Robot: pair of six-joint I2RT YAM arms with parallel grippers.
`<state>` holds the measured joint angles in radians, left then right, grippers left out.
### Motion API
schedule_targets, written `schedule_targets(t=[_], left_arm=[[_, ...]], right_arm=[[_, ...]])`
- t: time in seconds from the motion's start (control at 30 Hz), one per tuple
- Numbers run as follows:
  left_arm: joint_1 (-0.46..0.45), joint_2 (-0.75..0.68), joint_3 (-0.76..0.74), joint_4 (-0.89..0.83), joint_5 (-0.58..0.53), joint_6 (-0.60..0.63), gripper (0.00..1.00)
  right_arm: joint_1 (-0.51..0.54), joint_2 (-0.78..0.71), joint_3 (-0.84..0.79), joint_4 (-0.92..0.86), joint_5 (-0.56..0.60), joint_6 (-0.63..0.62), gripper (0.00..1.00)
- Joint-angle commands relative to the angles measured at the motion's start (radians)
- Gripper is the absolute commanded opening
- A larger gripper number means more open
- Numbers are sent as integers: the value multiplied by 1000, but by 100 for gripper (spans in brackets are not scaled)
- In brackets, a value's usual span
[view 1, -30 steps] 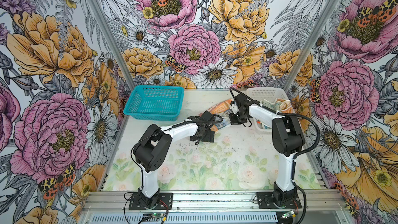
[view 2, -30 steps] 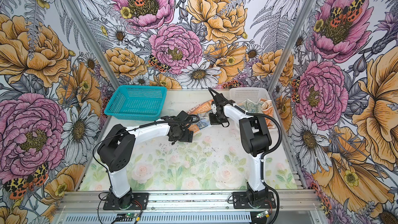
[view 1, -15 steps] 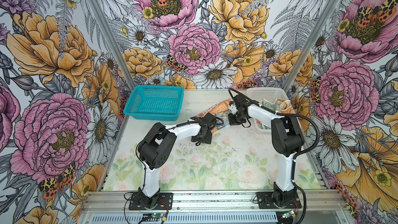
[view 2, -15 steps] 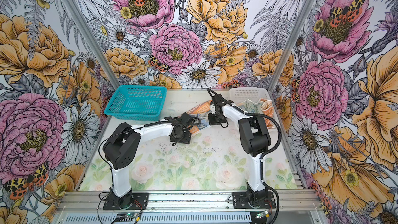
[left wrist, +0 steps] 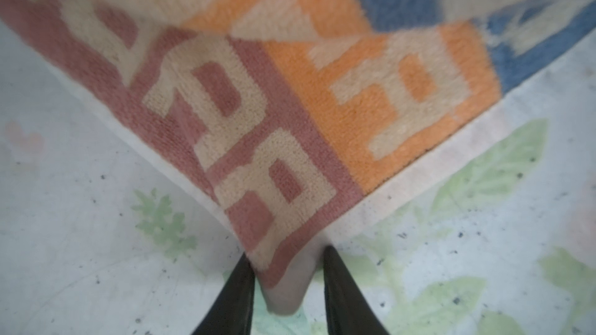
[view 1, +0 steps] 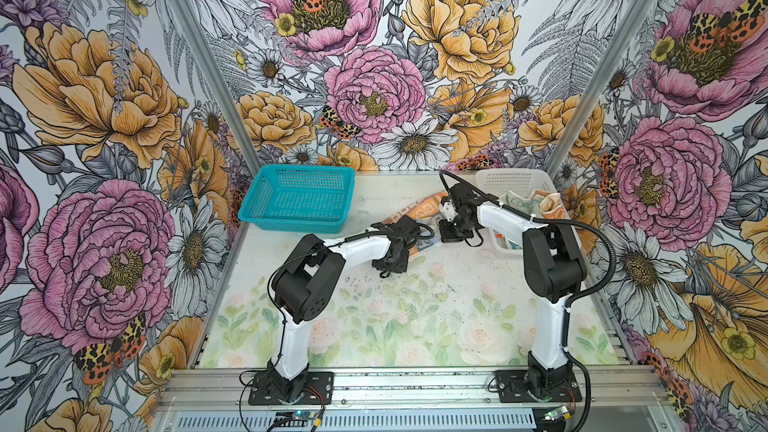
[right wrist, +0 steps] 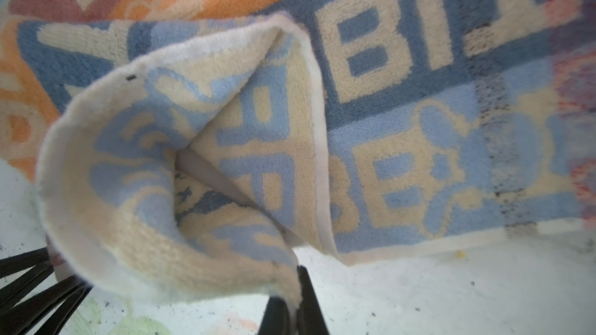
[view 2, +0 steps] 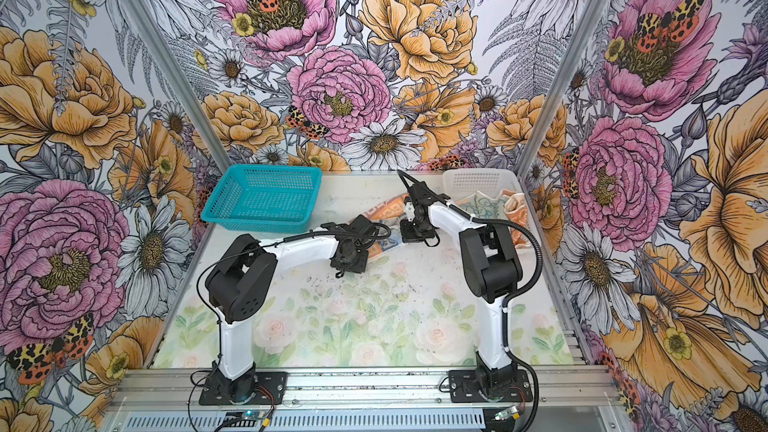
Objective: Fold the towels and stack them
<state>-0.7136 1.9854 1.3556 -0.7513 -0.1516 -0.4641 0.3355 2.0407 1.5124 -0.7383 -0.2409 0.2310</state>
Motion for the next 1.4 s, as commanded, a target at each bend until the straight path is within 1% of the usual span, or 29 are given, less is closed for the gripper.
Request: schedule_targets(t=[0.0, 0.17, 0.27, 0.37, 0.43, 0.53, 0.7, 0.9, 1.0, 1.1, 1.17, 1.23, 1.3, 1.37], left_arm=[[-7, 29, -31, -11, -23, 12, 24], [-1, 2, -41, -19, -29, 22, 0], [34, -59, -2, -56, -30, 37, 0], [88, -154, 63, -85, -20, 55, 0], [133, -245, 134, -108, 1, 67, 0], [193, -315, 256, -134, 19, 79, 0], [250, -365, 460, -145, 25, 100, 0], [256, -376, 678, -167, 31, 133, 0], [240, -390, 746, -202, 30, 147, 0], [195, -444, 755, -229, 2, 164, 0], [138, -486, 761, -252, -42, 175, 0], [59, -532, 764, -274, -136, 188, 0], [-24, -583, 762, -292, -206, 180, 0], [-84, -631, 750, -293, -242, 158, 0]], right_arm=[[9, -27, -6, 22, -26, 19, 0], [9, -54, -1, 21, -76, 35, 0], [9, -113, 2, 20, -126, 57, 0], [10, -200, 15, 20, -172, 84, 0], [9, -259, 39, 19, -205, 103, 0], [8, -336, 97, 18, -250, 138, 0], [6, -440, 220, 20, -267, 181, 0], [6, -513, 360, 19, -249, 205, 0], [5, -556, 401, 17, -277, 208, 0], [8, -618, 405, 15, -316, 212, 0], [14, -669, 394, 14, -339, 215, 0], [24, -722, 383, 13, -364, 221, 0], [29, -776, 378, 7, -382, 234, 0], [29, -811, 384, -2, -403, 256, 0]])
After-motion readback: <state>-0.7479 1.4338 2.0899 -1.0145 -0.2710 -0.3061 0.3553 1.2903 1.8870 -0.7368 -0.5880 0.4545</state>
